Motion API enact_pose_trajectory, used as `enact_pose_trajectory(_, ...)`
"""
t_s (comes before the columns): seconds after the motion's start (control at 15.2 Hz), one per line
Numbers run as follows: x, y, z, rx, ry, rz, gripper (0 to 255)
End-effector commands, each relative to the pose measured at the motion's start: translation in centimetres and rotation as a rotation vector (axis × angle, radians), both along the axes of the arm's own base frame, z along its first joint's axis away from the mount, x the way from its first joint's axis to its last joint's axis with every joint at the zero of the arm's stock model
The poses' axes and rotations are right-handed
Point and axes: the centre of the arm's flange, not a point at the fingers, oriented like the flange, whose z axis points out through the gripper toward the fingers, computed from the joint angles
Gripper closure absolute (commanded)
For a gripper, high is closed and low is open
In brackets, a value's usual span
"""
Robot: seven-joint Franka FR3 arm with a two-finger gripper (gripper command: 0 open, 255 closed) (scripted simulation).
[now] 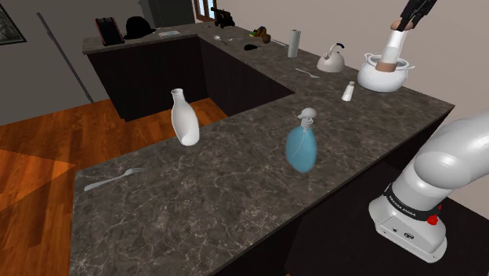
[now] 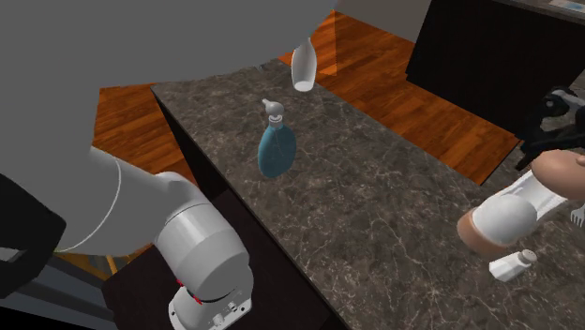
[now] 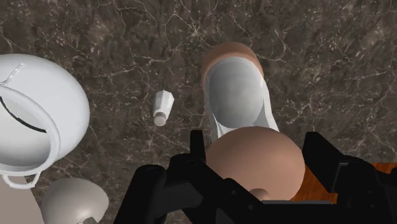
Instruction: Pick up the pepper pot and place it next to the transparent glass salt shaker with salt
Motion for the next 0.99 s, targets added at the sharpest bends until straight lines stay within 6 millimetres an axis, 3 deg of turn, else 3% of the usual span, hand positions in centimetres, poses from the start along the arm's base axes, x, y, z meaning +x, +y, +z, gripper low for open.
enact_pose_trajectory(0.0,0.3,-2.6,-0.1,-0.003,0.000,0.002,255)
enact_pose_trajectory(0.59,1.0,-14.2,-0.1,-0.003,0.000,0.002,255)
enact_pose_trajectory(0.92,1.0,-14.2,-2.7,-0.003,0.000,0.002,255)
